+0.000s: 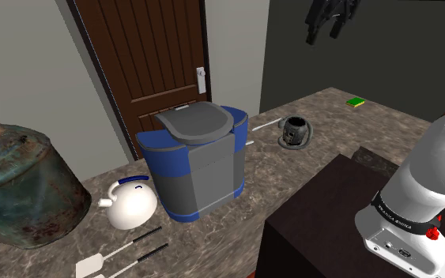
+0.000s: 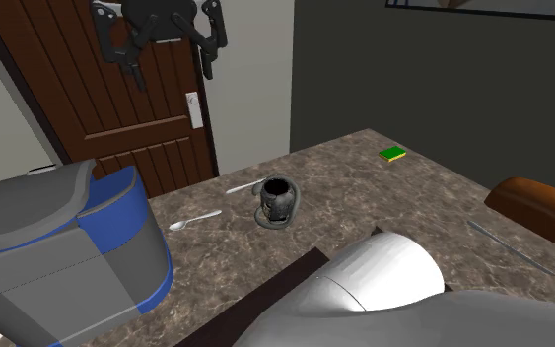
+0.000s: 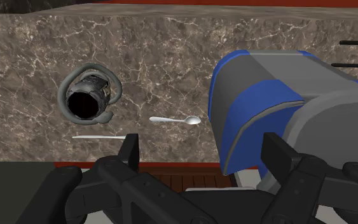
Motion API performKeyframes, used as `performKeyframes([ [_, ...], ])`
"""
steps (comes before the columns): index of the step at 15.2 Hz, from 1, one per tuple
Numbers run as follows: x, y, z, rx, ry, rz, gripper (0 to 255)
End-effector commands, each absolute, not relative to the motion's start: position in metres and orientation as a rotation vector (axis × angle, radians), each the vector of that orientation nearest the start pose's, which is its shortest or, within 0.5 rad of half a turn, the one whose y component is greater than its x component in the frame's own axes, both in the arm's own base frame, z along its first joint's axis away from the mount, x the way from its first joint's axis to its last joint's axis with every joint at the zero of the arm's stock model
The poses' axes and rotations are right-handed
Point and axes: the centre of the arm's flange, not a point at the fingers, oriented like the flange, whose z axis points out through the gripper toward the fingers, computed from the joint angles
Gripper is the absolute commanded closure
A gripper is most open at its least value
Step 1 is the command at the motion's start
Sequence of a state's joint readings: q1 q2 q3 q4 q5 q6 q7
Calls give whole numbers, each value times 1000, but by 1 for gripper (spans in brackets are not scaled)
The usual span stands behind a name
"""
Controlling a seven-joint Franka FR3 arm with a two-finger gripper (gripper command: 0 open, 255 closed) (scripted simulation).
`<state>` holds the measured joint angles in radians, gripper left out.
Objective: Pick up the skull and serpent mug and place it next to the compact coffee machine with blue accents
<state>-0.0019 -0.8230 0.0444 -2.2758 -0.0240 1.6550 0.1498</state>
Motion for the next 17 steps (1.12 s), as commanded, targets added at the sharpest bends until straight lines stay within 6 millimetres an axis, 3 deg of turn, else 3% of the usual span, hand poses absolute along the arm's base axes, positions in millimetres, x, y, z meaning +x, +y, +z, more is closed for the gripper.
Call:
performKeyframes([
  [1,304,16,648,-3157,188,-327,0],
  [17,397,-95,489,-3168,103,-191,0],
])
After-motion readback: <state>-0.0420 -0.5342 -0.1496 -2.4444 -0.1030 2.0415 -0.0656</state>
